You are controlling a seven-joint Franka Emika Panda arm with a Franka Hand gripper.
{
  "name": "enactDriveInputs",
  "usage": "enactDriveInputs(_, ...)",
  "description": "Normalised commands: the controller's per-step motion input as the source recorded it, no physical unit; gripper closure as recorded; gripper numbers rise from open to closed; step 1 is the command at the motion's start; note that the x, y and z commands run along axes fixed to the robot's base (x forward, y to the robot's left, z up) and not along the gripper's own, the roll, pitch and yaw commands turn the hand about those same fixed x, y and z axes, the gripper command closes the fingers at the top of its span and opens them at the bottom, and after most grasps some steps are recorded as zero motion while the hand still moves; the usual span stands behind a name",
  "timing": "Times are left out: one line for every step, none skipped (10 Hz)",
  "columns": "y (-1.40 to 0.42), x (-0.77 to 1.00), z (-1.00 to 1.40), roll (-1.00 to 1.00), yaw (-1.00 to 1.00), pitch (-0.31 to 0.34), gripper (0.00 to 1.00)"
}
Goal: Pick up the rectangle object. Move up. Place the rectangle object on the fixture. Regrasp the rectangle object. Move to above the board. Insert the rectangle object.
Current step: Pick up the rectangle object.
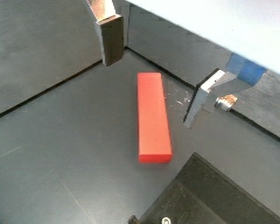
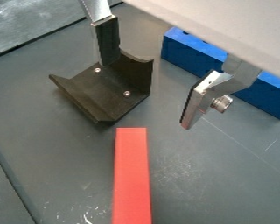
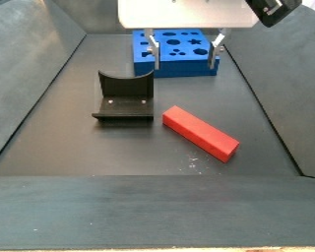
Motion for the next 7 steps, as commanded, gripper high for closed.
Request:
enactDriveInputs(0.11,-0.18,-0.28,-0.02,0.22,-0.114,0.00)
enactDriveInputs(0.06,0.00,-0.37,0.00,0.77,-0.071,0.00)
enactDriveInputs(0.11,0.00,-0.43,0.00,0.92,-0.051,0.00)
enactDriveInputs(0.09,0.00,-0.45,-0.01,0.91,-0.029,0.00)
enactDriveInputs(0.07,0.00,-0.43,0.00,0.82,-0.023,0.00)
enactDriveInputs(0.20,0.00,-0.47,0.07,0.61,-0.057,0.00)
enactDriveInputs(0.22,-0.06,-0.53,0.05,0.55,-0.100,0.00)
